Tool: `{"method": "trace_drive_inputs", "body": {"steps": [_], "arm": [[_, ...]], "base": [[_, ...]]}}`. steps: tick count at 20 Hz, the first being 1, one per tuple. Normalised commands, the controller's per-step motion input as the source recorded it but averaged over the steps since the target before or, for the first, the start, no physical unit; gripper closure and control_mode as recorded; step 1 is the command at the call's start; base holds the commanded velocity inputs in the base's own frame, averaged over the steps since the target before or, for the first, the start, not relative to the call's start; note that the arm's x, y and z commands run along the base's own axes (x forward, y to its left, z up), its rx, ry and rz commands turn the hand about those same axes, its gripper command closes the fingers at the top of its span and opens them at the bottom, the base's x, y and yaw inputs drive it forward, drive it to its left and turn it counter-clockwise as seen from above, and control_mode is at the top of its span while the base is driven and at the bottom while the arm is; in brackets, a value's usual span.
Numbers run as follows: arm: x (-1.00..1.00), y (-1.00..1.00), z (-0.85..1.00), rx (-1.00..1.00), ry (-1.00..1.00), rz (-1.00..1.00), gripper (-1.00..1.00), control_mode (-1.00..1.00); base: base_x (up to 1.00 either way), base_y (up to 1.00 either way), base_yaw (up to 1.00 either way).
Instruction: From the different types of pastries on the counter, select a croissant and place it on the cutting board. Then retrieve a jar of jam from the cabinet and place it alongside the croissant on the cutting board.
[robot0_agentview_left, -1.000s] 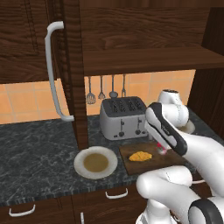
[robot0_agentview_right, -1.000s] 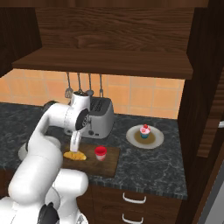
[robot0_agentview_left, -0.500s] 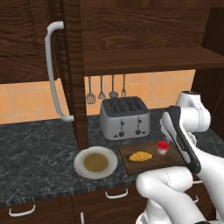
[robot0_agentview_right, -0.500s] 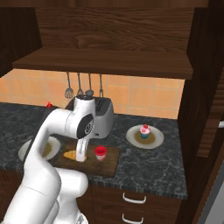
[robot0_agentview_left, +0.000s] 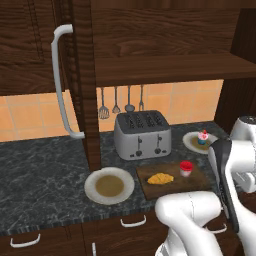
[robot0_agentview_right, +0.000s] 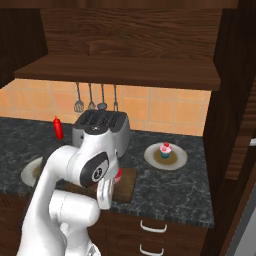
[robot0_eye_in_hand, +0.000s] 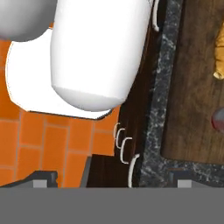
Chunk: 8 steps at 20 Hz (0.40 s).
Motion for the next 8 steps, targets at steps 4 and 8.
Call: {"method": "trace_drive_inputs", "body": {"steps": [4, 8], "arm": [[-0.65, -0.65, 0.03, -0.13, -0.20, 0.00, -1.00, -1.00], [-0.75, -0.57, 0.04, -0.13, -0.22, 0.00, -1.00, -1.00]], "base": [[0.00, 0.00, 0.00], [0.00, 0.00, 0.00]]}}
